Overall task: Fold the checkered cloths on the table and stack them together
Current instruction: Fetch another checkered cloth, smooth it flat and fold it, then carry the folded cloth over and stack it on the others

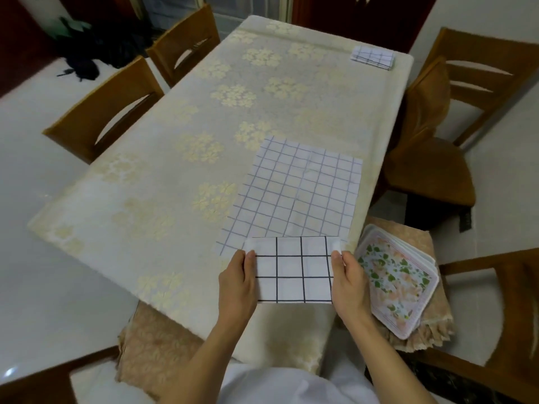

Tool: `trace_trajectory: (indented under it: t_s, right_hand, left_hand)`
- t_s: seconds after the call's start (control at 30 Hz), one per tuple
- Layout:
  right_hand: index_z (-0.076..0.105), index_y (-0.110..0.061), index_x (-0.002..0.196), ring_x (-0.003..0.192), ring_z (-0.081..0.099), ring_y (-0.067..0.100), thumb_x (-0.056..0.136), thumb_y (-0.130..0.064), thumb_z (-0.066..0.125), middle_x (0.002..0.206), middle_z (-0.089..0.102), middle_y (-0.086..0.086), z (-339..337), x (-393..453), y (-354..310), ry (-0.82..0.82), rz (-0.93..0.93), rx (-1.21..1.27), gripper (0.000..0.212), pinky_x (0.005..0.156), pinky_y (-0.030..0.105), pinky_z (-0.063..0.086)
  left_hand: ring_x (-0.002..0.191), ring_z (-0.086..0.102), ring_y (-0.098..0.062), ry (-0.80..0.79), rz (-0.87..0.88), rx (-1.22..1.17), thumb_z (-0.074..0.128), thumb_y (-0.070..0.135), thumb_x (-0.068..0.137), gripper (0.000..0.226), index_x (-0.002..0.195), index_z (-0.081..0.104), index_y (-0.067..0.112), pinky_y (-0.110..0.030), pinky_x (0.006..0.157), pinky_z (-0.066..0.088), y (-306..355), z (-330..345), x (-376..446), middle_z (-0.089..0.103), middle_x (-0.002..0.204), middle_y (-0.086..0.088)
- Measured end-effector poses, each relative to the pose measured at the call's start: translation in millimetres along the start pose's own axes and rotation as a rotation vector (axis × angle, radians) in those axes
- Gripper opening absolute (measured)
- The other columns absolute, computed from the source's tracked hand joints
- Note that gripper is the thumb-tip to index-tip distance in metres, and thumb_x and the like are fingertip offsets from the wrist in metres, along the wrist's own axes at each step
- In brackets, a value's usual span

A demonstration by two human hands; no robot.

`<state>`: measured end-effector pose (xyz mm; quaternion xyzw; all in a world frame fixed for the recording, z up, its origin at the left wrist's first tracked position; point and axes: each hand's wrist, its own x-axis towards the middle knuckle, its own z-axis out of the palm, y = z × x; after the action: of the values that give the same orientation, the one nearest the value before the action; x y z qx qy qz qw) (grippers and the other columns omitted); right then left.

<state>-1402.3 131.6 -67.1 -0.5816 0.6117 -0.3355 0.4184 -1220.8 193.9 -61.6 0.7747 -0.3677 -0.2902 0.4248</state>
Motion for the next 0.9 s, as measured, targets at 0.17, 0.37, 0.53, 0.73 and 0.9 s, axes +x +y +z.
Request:
trace_trajectory:
  t_s: [0.17,0.37,0.53,0.73,0.9]
  right_hand:
    - [0.042,-0.008,0.072,0.053,0.030,0.007,0.104,-0.029,0.042,0.060,0.034,-0.001,-17,6,4,-0.120,-0.087,-0.046,0.038,0.050,0.024,0.025]
    - [0.038,-0.019,0.069,0.054,0.029,0.007,0.105,-0.029,0.043,0.058,0.033,-0.006,-13,-8,14,-0.306,-0.158,-0.077,0.037,0.053,0.032,0.029]
    - [0.038,-0.017,0.070,0.053,0.032,0.007,0.105,-0.032,0.042,0.058,0.033,-0.005,7,-38,6,-0.498,-0.237,-0.113,0.038,0.050,0.023,0.027]
    - [0.041,-0.017,0.073,0.056,0.036,0.006,0.106,-0.033,0.039,0.061,0.040,-0.002,46,-86,-9,-0.704,-0.325,-0.105,0.037,0.052,0.025,0.026]
    - [0.052,-0.011,0.081,0.057,0.044,0.002,0.107,-0.029,0.038,0.065,0.051,-0.001,72,-134,-20,-0.829,-0.375,-0.110,0.034,0.050,0.019,0.032]
  left_hand:
    - [0.049,0.036,-0.006,0.168,-0.060,0.015,0.041,0.029,0.106,0.040,0.068,0.035,0.016,-0.020,0.047,0.030,8,10,-38,0.034,0.057,0.006]
    - [0.053,0.040,-0.007,0.364,-0.159,0.031,0.038,0.032,0.105,0.039,0.071,0.042,0.015,-0.021,0.048,0.029,-9,14,-91,0.041,0.060,0.005]
    - [0.059,0.050,-0.002,0.548,-0.288,0.002,0.039,0.032,0.105,0.033,0.080,0.056,0.019,-0.018,0.051,0.040,-19,-10,-142,0.053,0.066,0.005]
    - [0.065,0.056,-0.005,0.744,-0.428,0.011,0.039,0.028,0.105,0.026,0.095,0.058,0.013,-0.011,0.049,0.042,-31,-48,-198,0.058,0.074,0.004]
    - [0.061,0.059,-0.002,0.860,-0.525,-0.067,0.040,0.027,0.105,0.029,0.089,0.055,0.008,-0.011,0.043,0.042,-53,-76,-242,0.057,0.072,0.000]
